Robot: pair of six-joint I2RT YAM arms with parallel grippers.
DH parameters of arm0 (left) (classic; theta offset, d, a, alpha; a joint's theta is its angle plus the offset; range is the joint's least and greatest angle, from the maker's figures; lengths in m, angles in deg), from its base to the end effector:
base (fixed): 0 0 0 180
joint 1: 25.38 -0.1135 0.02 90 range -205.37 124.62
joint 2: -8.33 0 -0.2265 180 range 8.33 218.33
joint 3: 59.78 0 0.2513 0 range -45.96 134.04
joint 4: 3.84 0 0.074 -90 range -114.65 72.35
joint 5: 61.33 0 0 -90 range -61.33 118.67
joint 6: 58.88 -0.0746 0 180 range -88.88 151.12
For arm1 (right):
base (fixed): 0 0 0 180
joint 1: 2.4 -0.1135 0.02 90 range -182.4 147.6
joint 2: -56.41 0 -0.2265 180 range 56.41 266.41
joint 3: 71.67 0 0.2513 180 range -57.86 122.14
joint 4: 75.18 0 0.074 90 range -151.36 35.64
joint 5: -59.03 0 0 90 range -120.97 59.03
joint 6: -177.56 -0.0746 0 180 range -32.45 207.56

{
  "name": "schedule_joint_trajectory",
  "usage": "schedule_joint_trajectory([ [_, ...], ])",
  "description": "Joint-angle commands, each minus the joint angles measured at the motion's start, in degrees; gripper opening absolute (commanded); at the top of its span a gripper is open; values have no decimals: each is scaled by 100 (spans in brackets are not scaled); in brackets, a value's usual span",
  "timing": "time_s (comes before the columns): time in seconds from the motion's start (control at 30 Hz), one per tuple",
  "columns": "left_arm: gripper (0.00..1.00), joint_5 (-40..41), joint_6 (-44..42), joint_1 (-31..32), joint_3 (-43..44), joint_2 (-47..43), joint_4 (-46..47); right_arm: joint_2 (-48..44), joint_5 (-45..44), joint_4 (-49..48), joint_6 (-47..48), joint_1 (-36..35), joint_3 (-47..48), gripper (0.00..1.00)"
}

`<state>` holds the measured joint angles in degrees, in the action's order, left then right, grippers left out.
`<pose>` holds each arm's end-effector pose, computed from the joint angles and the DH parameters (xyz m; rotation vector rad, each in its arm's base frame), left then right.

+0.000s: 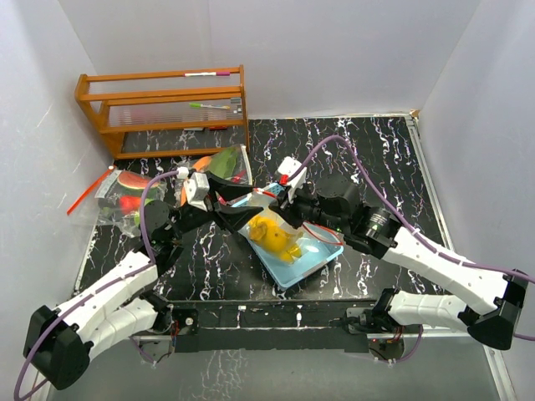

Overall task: Place the food in the zip-top bag and seal the zipper
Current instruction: Zip the zipper food storage bag.

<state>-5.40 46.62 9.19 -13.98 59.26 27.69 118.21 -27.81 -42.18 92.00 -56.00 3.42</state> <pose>0.1815 -0.1758 0.3273 0.7412 1.0266 -1.0899 0.1731 0.2418 0.3208 -0.9866 1.6997 0.6247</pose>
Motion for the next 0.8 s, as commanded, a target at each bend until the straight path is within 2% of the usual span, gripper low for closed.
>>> schedule_joint_trajectory([
  [0.0,54,-457,171,-55,145,91,835,-269,109,-367,100,11,148,8],
  [0.2,45,-641,287,-97,75,168,1217,-285,152,-341,92,9,180,8],
  [0.3,44,-514,406,-101,-53,120,1571,-278,199,-319,100,10,207,8],
  [0.77,41,-553,103,-129,-86,117,1549,-239,487,-199,105,8,288,8],
])
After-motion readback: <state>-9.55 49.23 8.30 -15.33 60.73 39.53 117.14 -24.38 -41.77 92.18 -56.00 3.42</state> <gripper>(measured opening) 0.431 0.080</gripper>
